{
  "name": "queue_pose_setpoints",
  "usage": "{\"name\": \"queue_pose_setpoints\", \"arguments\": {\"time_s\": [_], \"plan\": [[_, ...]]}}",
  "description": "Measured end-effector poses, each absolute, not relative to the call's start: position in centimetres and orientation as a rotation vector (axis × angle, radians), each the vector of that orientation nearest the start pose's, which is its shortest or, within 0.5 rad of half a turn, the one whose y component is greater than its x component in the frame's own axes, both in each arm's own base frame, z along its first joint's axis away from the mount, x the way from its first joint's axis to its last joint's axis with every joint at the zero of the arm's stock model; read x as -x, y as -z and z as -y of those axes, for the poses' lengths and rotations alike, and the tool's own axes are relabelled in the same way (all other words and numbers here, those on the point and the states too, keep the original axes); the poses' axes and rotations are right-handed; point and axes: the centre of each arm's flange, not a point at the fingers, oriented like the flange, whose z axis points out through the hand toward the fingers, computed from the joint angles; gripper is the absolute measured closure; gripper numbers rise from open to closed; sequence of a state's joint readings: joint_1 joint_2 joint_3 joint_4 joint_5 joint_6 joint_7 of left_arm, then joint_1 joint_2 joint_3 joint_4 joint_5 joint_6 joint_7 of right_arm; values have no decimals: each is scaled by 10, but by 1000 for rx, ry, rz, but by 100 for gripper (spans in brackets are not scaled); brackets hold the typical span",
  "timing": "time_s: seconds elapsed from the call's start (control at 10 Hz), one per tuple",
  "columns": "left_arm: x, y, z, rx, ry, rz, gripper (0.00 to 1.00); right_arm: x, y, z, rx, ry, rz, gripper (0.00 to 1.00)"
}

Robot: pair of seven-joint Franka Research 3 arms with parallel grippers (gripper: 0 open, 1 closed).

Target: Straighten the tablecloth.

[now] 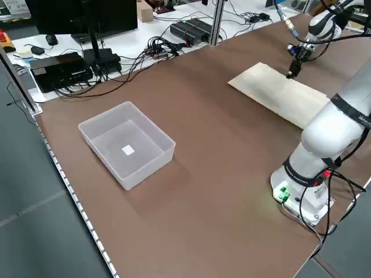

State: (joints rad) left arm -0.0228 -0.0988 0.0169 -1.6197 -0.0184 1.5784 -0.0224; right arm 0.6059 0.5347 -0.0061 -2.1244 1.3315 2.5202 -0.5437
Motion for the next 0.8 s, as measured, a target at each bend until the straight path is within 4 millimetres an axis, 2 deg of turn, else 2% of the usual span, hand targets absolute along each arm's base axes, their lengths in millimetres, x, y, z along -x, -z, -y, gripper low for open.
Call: {"name": "queue_pose_setpoints", "arguments": {"time_s": [0.5, 0.8], "plan": [[-524, -655, 5, 3161, 91, 25, 3, -462, -140, -299, 2477, -162, -60, 57], [-524, -655, 5, 3161, 91, 25, 3, -461, -141, -306, 2478, -154, -41, 45]]}}
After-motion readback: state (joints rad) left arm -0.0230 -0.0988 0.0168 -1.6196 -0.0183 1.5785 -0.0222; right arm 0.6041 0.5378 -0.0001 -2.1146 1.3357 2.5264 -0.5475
